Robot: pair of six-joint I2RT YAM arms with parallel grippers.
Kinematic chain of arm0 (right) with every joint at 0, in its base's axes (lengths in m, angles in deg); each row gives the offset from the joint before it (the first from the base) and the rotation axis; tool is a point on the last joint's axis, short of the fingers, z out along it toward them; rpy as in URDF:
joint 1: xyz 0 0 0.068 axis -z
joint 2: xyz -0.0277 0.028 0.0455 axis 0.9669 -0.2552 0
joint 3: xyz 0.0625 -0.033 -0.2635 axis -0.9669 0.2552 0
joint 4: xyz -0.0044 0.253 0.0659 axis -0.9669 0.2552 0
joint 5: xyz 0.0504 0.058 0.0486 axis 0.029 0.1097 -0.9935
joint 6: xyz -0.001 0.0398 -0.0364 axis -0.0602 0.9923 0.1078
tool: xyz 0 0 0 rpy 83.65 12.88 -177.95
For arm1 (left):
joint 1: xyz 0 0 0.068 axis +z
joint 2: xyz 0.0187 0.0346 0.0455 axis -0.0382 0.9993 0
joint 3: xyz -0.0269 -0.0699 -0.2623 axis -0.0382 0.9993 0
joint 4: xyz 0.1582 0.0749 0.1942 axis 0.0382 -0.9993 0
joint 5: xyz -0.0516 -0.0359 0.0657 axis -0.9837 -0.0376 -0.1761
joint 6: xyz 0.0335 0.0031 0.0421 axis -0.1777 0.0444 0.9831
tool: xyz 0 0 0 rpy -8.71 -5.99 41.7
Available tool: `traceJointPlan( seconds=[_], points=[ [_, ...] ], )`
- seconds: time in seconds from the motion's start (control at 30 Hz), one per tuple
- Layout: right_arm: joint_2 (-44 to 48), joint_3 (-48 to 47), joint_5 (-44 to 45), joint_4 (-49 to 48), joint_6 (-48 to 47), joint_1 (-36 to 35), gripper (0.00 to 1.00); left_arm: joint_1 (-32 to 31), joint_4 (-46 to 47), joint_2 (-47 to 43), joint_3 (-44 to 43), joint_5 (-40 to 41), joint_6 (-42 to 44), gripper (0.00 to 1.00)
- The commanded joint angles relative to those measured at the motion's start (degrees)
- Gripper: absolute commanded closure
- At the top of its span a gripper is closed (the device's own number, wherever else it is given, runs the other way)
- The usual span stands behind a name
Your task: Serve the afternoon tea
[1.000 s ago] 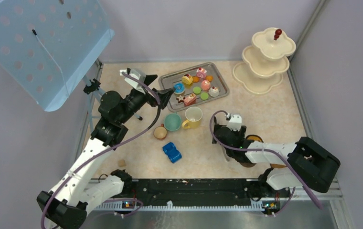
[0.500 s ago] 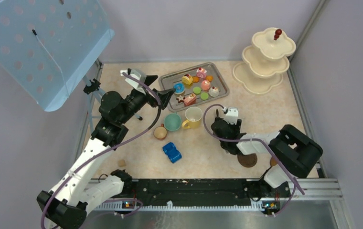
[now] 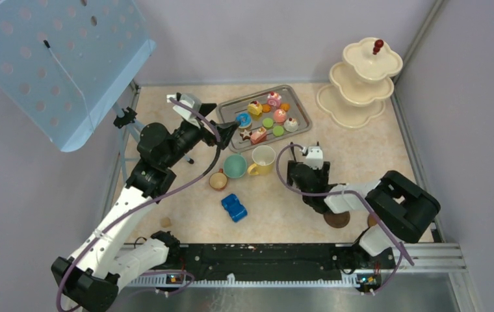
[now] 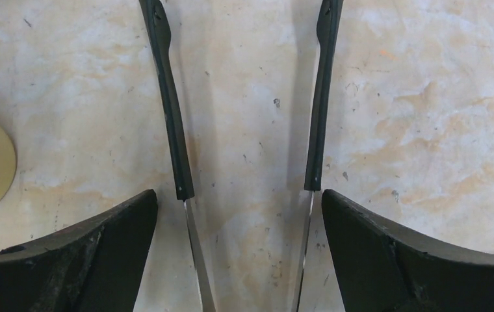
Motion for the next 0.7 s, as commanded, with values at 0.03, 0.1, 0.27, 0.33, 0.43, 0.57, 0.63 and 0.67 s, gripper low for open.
traceJointPlan(
  seconds=[0.03, 0.1, 0.27, 0.33, 0.43, 0.57, 0.63, 0.67],
  points=[
    [-2.68, 5.11, 5.87, -11.2, -0.36, -3.53, 0.05, -0.17, 2.05, 0.5, 0.01, -1.38, -0.89, 0.01],
    [-5.85, 5.25, 9.73, -16.03, -3.31, -5.16, 0.07, -0.21, 2.11, 0.73, 0.16, -1.14, -0.89, 0.01],
    [-12.29, 5.99, 13.77, -26.48, -6.33, -6.52, 0.11, -0.17, 2.17, 0.97, 0.32, -0.77, -0.72, 0.01],
    [-13.01, 5.5, 14.86, -25.23, -4.88, -6.51, 0.12, -0.2, 2.22, 1.07, 0.47, -0.56, -0.57, 0.01],
    [-13.89, 5.77, 16.21, -25.24, -3.98, -6.48, 0.16, -0.18, 2.22, 1.24, 0.43, -0.54, -0.6, 0.01],
    [-13.86, 5.39, 15.28, -25.02, -4.88, -6.51, 0.26, -0.16, 2.23, 1.42, 0.44, -0.72, -0.75, 0.01],
    [-11.41, 4.64, 14.37, -20.23, -2.75, -6.49, 0.28, -0.18, 2.22, 1.44, 0.49, -0.49, -0.61, 0.01],
    [-9.72, 4.34, 13.64, -18.18, -2.25, -6.45, 0.3, -0.17, 2.26, 1.41, 0.51, -0.42, -0.63, 0.01]
  ],
)
